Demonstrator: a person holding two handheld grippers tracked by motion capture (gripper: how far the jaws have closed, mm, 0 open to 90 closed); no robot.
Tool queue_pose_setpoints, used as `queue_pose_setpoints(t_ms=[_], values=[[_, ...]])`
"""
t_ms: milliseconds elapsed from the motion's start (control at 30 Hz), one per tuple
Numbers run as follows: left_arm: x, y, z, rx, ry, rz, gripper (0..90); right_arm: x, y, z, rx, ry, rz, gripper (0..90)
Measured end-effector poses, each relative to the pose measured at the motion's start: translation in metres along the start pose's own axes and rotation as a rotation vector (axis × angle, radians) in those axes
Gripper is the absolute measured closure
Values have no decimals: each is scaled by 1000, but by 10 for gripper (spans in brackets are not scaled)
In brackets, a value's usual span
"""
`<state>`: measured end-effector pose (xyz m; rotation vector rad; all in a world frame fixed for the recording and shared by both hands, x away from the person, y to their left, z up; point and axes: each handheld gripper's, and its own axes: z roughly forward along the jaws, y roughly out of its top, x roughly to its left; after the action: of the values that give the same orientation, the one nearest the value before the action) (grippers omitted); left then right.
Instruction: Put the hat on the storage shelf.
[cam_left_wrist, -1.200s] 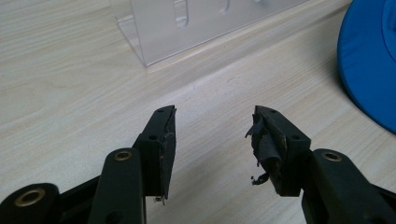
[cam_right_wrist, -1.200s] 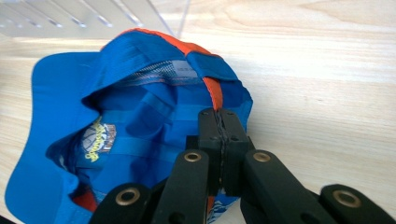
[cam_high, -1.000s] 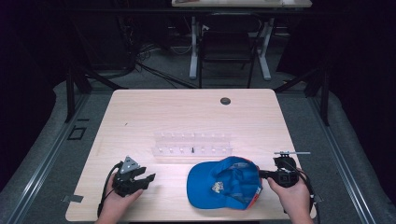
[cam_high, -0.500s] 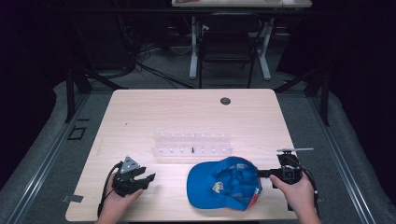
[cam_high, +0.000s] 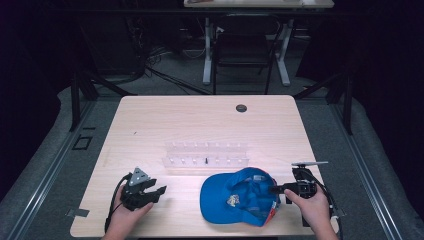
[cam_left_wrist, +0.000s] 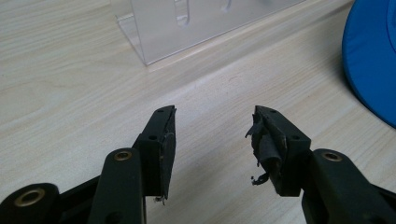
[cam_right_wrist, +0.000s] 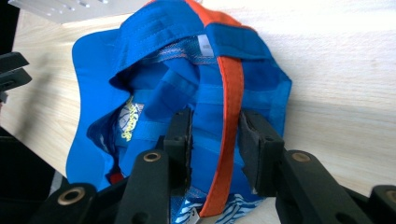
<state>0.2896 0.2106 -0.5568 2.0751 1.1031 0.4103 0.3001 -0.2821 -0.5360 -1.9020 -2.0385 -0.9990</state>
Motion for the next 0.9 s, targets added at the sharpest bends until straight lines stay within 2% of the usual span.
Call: queue_pose_setpoints(t_ms=[133,167,233,400,633,900], values=[[0,0,0,1,1,-2,500,1,0,-1,-4,27,13,671],[0,0,0,1,1,3,500,3,0,-6,-11,66,7,681],[0,0,0,2,1,2,500,6,-1,-8,-23,76,13,687],[-1,0,0,4,-1,1,500,15,-2,-18,-24,116,-9,726],[-1,0,0,5,0,3,500,20,-1,-15,-2,122,-32,754],[-1,0,1,6,1,5,500,23,-1,-15,9,88,-40,772]])
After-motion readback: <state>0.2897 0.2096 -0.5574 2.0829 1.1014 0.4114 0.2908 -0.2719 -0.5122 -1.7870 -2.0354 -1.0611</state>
